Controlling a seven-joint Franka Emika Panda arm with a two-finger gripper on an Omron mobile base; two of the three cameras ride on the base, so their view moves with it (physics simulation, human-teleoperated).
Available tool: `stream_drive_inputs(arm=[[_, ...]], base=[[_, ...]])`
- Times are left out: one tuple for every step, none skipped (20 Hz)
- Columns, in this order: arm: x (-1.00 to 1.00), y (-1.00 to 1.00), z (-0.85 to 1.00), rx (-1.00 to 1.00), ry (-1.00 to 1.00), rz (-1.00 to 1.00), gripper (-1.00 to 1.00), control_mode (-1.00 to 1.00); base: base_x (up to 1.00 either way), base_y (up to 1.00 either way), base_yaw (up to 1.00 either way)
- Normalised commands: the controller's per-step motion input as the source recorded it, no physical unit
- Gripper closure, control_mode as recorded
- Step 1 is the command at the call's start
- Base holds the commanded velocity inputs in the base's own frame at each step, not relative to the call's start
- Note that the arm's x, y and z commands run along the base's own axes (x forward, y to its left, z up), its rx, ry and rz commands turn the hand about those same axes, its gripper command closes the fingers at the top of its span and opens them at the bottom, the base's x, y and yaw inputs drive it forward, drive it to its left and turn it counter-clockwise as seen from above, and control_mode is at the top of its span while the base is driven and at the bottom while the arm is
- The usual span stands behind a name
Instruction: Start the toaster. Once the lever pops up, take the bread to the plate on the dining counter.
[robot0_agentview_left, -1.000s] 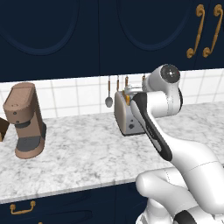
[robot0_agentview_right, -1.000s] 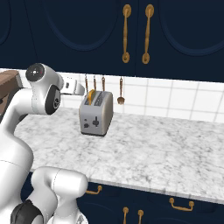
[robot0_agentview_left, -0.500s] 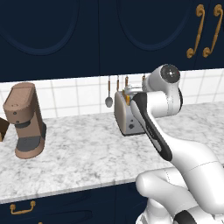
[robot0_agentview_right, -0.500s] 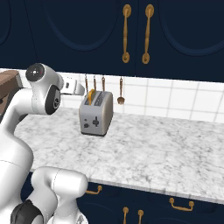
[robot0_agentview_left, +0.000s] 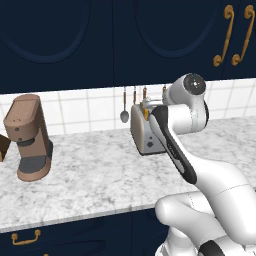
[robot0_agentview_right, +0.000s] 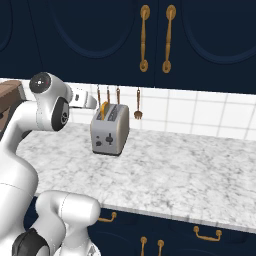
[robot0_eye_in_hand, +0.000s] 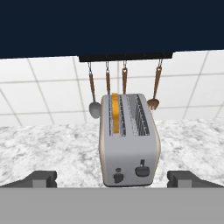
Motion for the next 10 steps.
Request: stream_drive_inputs(arm=[[0.00, 0.00, 0.00, 0.00, 0.00, 0.00, -1.00, -1.00], [0.00, 0.00, 0.00, 0.00, 0.00, 0.00, -1.00, -1.00], [0.00, 0.00, 0.00, 0.00, 0.00, 0.00, -1.00, -1.00], [0.00, 0.00, 0.00, 0.00, 0.00, 0.00, -1.00, -1.00], [0.00, 0.00, 0.00, 0.00, 0.00, 0.00, -1.00, -1.00], [0.00, 0.00, 0.00, 0.00, 0.00, 0.00, -1.00, -1.00], [0.00, 0.00, 0.00, 0.00, 0.00, 0.00, -1.00, -1.00], [0.00, 0.00, 0.00, 0.00, 0.00, 0.00, -1.00, -1.00], [0.00, 0.00, 0.00, 0.00, 0.00, 0.00, -1.00, -1.00], [0.00, 0.00, 0.00, 0.00, 0.00, 0.00, -1.00, -1.00]], base=[[0.00, 0.00, 0.00], [0.00, 0.00, 0.00], [0.00, 0.00, 0.00], [0.00, 0.00, 0.00], [0.00, 0.00, 0.00], [0.00, 0.00, 0.00], [0.00, 0.00, 0.00], [0.00, 0.00, 0.00], [0.00, 0.00, 0.00], [0.00, 0.00, 0.00]])
